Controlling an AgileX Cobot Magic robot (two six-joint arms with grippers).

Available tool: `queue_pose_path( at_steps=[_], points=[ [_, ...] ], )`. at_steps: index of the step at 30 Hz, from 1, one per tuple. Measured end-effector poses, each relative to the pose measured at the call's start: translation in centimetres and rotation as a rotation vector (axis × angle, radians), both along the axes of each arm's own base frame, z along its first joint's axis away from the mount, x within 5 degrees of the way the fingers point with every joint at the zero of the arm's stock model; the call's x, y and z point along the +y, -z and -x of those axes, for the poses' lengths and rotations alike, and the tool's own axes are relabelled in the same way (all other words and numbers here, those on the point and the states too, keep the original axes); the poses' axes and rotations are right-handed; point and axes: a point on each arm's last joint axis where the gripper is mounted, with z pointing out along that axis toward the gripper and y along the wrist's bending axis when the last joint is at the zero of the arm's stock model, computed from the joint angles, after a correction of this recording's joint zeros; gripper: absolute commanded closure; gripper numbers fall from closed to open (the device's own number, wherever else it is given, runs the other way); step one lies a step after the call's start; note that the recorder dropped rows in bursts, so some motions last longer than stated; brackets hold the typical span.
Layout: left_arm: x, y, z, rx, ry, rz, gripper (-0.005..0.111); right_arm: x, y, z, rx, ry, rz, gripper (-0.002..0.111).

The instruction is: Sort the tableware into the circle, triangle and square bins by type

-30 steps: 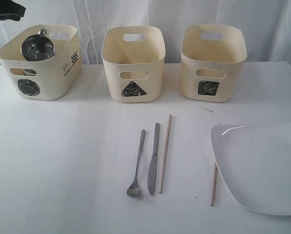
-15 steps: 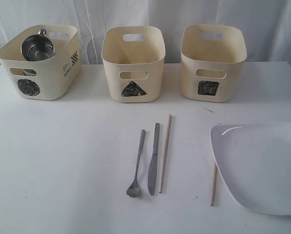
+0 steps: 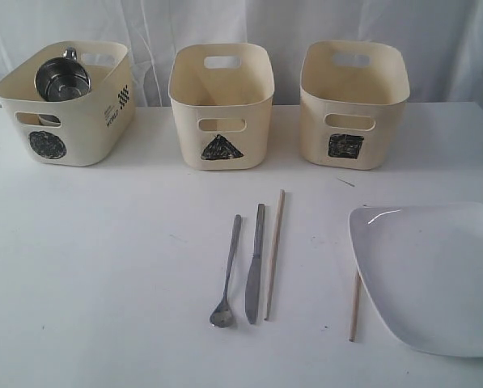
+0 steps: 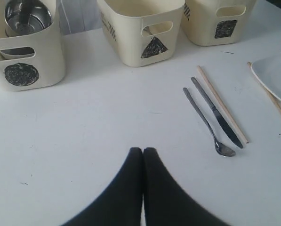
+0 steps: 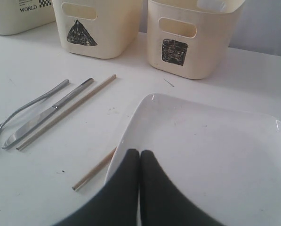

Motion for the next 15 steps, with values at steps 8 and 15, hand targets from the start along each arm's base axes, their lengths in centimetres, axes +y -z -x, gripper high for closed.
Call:
queue_pose_path(
  at_steps=[8,15],
  points=[
    [0.32,-0.71,0.17,-0.105,-0.048,0.018,0.107,0.0,0.0,0.0,0.0,0.0,0.0,0.108],
    [0.44,-0.24,0.04,-0.108,-0.054,-0.008,0.107,0.0,0.0,0.0,0.0,0.0,0.0,0.108]
  ],
)
